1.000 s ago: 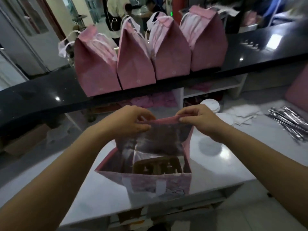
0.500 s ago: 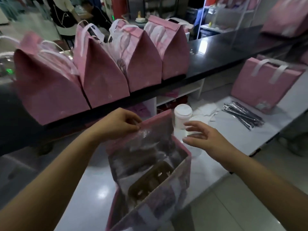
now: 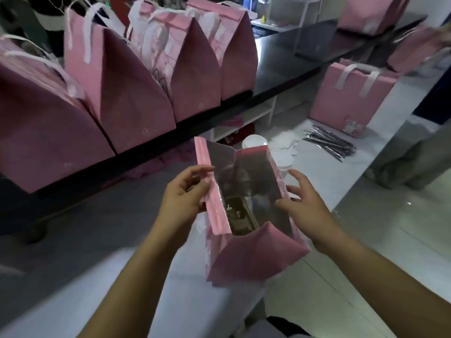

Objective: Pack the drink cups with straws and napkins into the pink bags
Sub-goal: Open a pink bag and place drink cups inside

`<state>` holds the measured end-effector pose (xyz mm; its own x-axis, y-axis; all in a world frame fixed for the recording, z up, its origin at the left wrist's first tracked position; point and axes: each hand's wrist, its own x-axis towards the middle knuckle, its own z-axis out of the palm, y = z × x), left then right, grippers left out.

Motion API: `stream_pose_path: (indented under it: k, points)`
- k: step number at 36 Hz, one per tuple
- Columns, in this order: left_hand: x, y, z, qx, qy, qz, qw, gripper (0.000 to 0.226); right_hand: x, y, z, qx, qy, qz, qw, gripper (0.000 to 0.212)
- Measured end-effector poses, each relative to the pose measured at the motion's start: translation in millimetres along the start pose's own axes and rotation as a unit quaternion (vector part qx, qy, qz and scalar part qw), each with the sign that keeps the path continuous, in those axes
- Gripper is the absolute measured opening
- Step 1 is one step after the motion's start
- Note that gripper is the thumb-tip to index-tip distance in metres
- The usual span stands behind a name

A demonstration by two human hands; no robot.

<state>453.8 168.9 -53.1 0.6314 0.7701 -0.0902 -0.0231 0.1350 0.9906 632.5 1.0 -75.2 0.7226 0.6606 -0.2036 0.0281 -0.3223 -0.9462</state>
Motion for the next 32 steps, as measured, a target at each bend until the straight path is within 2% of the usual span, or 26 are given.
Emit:
stream_pose_path:
  k: [3,6,10,18,23,26,32]
  points:
    - [-12.7,-8.4,3.3,-0.043,0.02,-0.008,0.999,0.024,1.9,-3.2,0.6,0.011,0.024,0.011,1.0,0.053]
    - [-19.2,-14.7,4.1,-0.059,0.04,-0.012,0.997,0.021,5.8,-6.3,-1.1,0.0,0.031,-0.006,1.0,0.05]
    - [-23.8,-18.3,3.2,-0.07,0.054,-0.01,0.996,0.02,14.0,-13.6,-4.5,-0.005,0.003,-0.014,1.0,0.046]
    - [-22.9,-18.6,6.3,-0.089,0.081,-0.002,0.993,0.031,47.9,-38.7,-6.5,-0.017,-0.056,-0.039,0.998,0.052]
    - [-21.8,-19.6,16.9,-0.095,0.113,-0.01,0.989,0.029,74.8,-48.7,-14.2,-0.068,-0.11,-0.044,0.991,0.045]
    - [-21.3,-18.9,27.9,-0.088,0.143,-0.022,0.986,0.029,89.9,-56.0,-20.7,-0.122,-0.157,-0.079,0.977,0.038]
    - [-18.0,-12.8,44.8,-0.022,0.2,-0.003,0.98,0.019,120.8,-80.5,-34.8,-0.177,-0.199,-0.189,0.945,0.042]
